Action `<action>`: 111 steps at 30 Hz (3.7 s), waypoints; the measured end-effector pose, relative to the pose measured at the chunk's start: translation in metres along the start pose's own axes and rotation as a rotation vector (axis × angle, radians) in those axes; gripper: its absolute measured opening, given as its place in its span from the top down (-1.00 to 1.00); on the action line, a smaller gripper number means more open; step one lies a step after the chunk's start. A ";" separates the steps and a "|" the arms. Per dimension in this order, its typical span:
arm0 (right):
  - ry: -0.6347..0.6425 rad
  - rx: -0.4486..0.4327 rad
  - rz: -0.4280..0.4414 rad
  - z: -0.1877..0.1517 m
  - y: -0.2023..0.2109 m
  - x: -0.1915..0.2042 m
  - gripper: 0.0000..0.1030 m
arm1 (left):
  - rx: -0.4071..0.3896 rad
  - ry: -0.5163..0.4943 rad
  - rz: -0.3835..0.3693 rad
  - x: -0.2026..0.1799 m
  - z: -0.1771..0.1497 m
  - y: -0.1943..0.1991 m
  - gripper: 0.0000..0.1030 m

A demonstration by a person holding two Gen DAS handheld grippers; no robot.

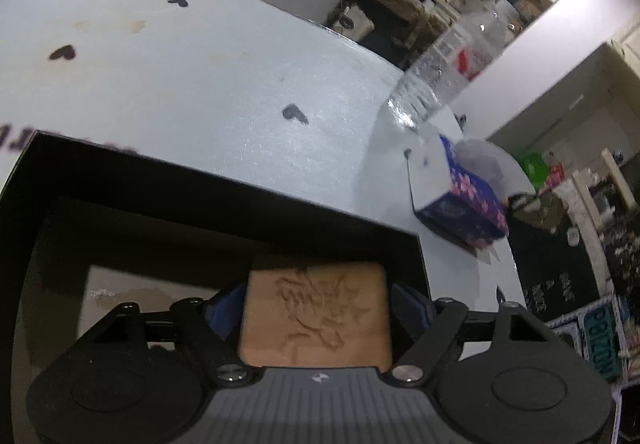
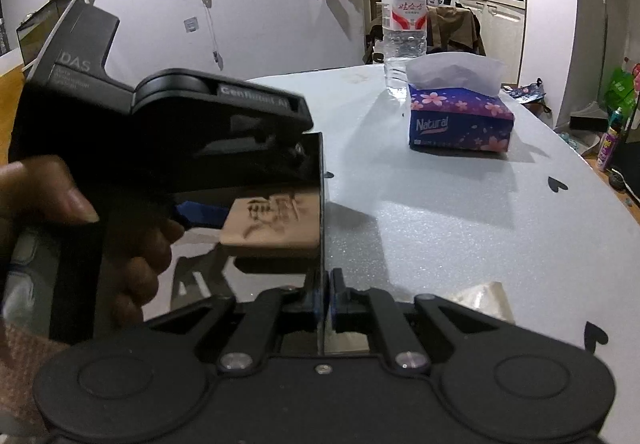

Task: Organize rigid objects
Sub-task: 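Lower the wooden block into the black box and open the left tool, then move the left tool to the white tape measure and grasp it, then carry the tape measure into the black box and release it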

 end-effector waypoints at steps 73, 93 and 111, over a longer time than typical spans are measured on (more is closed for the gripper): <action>-0.043 0.001 0.001 -0.003 -0.002 -0.003 0.87 | -0.439 -0.135 0.590 0.233 -0.043 0.156 -0.38; -0.035 0.010 -0.006 -0.004 -0.005 -0.001 0.88 | -0.499 -0.168 0.388 0.190 -0.028 0.190 -0.17; -0.023 0.014 -0.013 -0.003 -0.004 -0.001 0.89 | -0.322 -0.509 0.030 0.029 -0.016 0.115 -0.17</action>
Point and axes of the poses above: each gripper's, at about its wrist camera, not at the fingertips, and y roughly against the way its jaws point, x to its left, z to its top, the point moved 9 cm from there along -y, roughly the way its jaws point, and after that the axes turned 7 degrees about z, right-handed, at the moved point
